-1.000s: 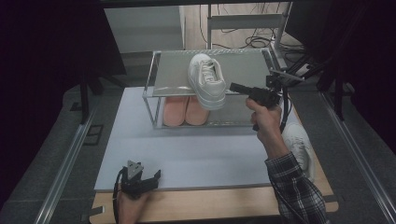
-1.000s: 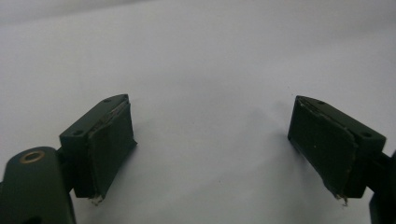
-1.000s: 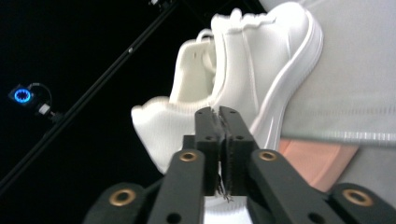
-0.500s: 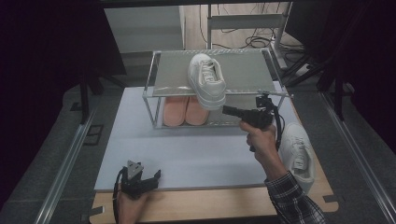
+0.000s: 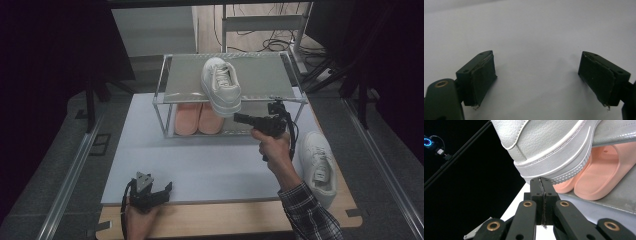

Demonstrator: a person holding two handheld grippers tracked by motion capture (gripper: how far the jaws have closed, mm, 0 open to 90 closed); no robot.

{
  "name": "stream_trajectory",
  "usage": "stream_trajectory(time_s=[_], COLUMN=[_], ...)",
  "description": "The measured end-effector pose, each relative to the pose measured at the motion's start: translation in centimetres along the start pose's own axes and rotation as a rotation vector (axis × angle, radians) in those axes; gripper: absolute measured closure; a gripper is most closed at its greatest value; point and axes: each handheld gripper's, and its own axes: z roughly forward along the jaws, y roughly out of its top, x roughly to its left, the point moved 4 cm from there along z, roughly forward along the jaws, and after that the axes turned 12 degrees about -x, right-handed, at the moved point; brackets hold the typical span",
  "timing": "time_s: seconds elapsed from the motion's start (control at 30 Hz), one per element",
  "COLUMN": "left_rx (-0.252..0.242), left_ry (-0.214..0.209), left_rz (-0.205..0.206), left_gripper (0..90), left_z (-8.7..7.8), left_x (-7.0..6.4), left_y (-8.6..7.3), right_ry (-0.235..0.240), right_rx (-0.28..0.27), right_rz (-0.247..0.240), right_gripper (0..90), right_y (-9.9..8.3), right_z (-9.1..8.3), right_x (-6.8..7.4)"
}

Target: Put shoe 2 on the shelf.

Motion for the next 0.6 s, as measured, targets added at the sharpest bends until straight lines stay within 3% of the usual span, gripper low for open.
stream_trajectory(time_s=[0.23, 0.6], left_rx=[0.001, -0.001], left_ry=[0.000, -0.001], left_rz=[0.000, -0.002], left_gripper=[14.0, 14.0], left_z=[0.0, 0.0], left_x=[0.0, 0.0], left_y=[0.0, 0.0], right_ry=[0.000, -0.023], right_rx=[-0.004, 0.004], right_rz=[0.026, 0.028], right_gripper=[89.5, 89.5], right_y=[0.2, 0.6], right_z=[1.4, 4.3], right_x=[-0.4, -0.6])
